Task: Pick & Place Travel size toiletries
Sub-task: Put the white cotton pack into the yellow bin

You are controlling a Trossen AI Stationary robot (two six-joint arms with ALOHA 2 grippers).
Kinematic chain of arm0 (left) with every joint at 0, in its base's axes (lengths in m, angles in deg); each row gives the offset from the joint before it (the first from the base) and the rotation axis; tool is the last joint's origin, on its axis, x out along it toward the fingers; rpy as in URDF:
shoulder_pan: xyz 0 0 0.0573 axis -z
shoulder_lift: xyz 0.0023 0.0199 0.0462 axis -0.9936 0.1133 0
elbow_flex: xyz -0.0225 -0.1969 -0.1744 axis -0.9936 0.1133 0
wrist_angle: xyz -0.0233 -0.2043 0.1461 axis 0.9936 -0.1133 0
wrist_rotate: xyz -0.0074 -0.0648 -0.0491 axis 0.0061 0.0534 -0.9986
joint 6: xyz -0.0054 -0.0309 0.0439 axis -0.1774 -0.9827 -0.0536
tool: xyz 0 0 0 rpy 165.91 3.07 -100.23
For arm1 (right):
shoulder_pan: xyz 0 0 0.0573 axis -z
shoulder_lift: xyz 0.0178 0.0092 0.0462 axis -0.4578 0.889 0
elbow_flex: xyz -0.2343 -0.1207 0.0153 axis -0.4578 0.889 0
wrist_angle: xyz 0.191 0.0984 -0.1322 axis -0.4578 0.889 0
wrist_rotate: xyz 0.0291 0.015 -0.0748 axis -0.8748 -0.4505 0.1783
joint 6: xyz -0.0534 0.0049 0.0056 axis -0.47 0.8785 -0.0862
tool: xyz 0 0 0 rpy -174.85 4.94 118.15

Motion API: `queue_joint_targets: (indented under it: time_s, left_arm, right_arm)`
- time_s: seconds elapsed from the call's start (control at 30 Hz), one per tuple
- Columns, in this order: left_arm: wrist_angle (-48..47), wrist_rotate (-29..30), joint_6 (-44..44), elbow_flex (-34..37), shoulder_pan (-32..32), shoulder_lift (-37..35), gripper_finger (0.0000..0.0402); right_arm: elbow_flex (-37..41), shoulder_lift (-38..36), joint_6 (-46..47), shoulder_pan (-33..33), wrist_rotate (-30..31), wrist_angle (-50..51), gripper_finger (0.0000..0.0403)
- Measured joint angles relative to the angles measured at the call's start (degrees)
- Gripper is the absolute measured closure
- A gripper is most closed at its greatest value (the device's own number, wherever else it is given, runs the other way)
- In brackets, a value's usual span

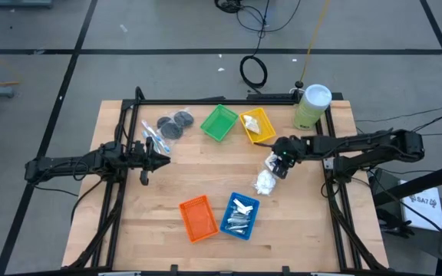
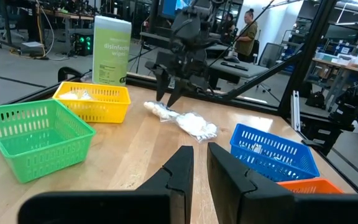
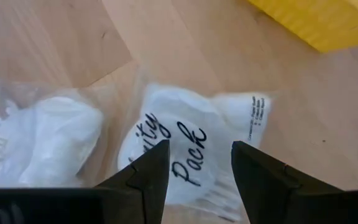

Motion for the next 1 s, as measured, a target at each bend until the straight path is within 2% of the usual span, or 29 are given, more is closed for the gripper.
queue_joint_targets:
  time_s: [0.33, 0.53, 0.83, 1.0]
  left_arm:
    - [0.0, 0.0, 0.0, 0.0, 0.0, 0.0, 0.0357]
    - [0.0, 0.0, 0.0, 0.0, 0.0, 0.0, 0.0357]
    - [0.0, 0.0, 0.0, 0.0, 0.0, 0.0, 0.0357]
    - [0.0, 0.0, 0.0, 0.0, 0.0, 0.0, 0.0357]
  right_arm:
    - [4.3, 0.0, 0.2, 0.9, -0.1, -5.4, 0.0254]
    - [4.5, 0.0, 0.1, 0.9, -0.2, -5.4, 0.0297]
    - [4.5, -0.1, -1.9, 0.9, -0.2, -6.8, 0.0395]
    - [4.6, -2.8, -3.4, 0.9, -0.2, -8.9, 0.0395]
